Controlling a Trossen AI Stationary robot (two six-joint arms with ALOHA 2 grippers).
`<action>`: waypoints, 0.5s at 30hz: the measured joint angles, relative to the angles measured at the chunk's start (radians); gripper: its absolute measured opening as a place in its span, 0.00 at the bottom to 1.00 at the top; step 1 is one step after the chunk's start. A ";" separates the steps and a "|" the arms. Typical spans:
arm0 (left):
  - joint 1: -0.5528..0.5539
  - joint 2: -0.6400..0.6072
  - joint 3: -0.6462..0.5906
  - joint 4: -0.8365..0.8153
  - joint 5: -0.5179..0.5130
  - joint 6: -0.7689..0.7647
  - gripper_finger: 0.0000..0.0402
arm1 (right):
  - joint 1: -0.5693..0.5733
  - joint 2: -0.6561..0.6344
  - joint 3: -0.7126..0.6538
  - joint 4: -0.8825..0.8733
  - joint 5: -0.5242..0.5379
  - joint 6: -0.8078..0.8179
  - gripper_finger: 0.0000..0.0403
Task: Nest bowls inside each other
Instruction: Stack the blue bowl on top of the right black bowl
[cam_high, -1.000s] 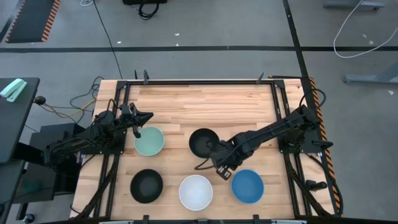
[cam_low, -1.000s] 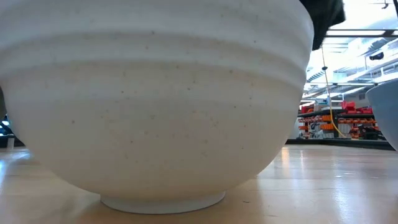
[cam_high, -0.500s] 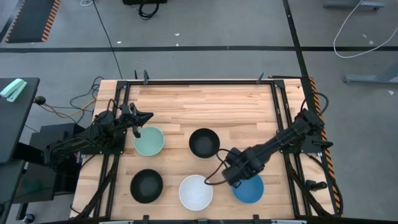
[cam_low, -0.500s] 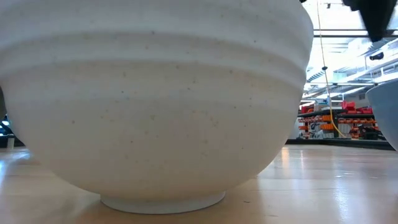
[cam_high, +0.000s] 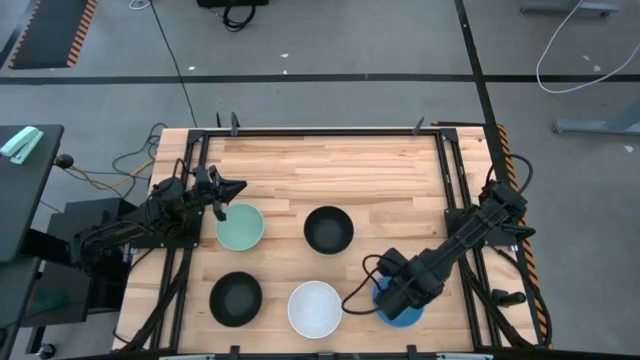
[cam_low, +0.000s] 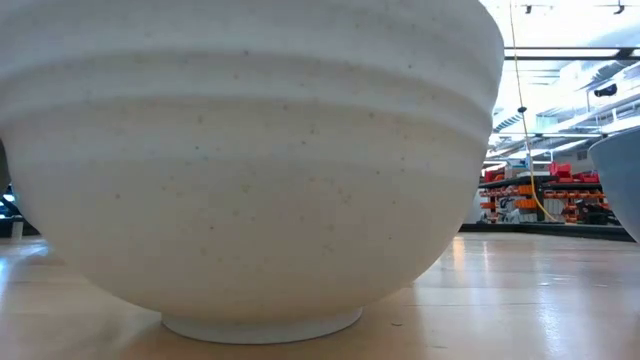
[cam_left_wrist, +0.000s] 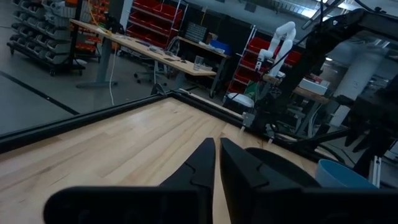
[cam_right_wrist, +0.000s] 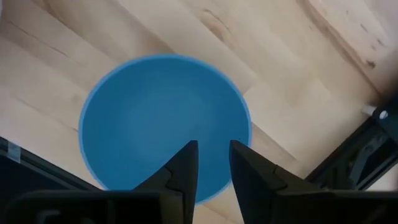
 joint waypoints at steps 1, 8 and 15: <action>0.000 0.000 0.000 0.000 0.000 0.000 0.07 | 0.010 0.000 0.000 0.000 0.002 0.019 0.24; 0.000 0.000 0.000 -0.007 0.000 -0.001 0.08 | 0.108 0.000 0.000 0.003 0.025 0.181 0.24; 0.000 0.000 0.000 -0.008 0.001 0.000 0.09 | 0.190 0.001 0.000 0.032 0.053 0.329 0.24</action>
